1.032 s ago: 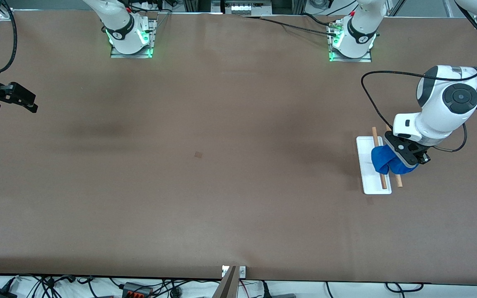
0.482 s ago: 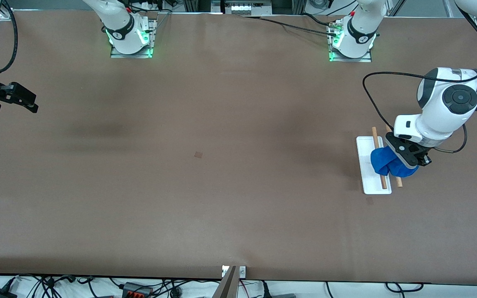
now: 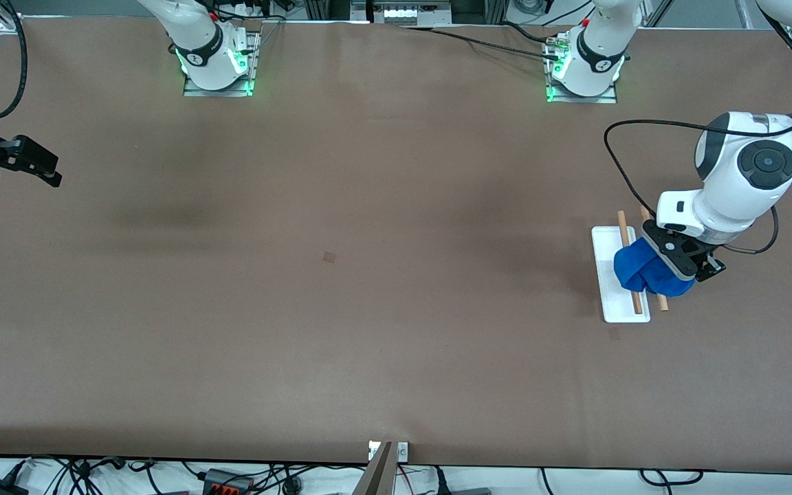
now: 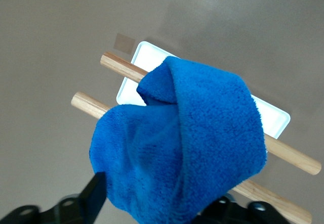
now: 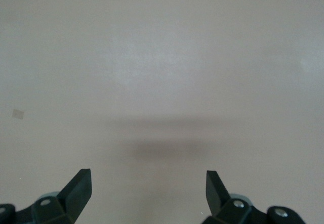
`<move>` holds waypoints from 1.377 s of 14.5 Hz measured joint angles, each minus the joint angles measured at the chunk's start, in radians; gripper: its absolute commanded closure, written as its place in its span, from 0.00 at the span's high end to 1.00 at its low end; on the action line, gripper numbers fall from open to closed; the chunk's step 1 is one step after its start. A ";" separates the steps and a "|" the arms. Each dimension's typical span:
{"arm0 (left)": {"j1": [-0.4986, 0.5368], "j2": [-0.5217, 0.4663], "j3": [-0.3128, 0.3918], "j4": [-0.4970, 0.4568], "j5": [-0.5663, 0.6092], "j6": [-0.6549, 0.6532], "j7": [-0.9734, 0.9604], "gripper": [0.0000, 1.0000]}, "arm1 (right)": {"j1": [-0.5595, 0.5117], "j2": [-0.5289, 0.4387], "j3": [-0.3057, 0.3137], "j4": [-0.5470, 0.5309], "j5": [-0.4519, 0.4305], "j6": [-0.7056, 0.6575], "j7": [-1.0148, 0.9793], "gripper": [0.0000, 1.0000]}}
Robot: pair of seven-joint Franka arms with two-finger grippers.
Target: Pass towel and hang on rack
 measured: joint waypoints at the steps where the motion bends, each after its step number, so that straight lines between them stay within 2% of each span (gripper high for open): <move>1: 0.000 -0.002 0.000 0.002 0.000 -0.010 0.000 1.00 | 0.000 0.000 0.000 0.000 0.000 -0.003 0.000 1.00; 5: 0.000 -0.035 -0.002 0.015 0.000 -0.086 -0.001 1.00 | 0.003 0.000 0.001 0.000 0.000 -0.004 0.000 1.00; 7: 0.000 -0.056 -0.011 0.040 -0.047 -0.176 -0.004 1.00 | 0.004 0.002 0.001 0.000 0.000 -0.004 0.000 1.00; 11: 0.000 -0.079 -0.026 0.156 -0.140 -0.383 -0.003 1.00 | 0.004 0.004 0.001 0.000 0.000 -0.003 0.000 1.00; 16: 0.000 -0.082 -0.032 0.270 -0.202 -0.520 -0.003 1.00 | 0.004 0.004 0.001 0.002 0.000 -0.002 0.000 1.00; 20: 0.001 -0.083 -0.032 0.402 -0.230 -0.617 -0.005 1.00 | 0.004 0.003 0.001 0.004 0.000 -0.002 0.000 1.00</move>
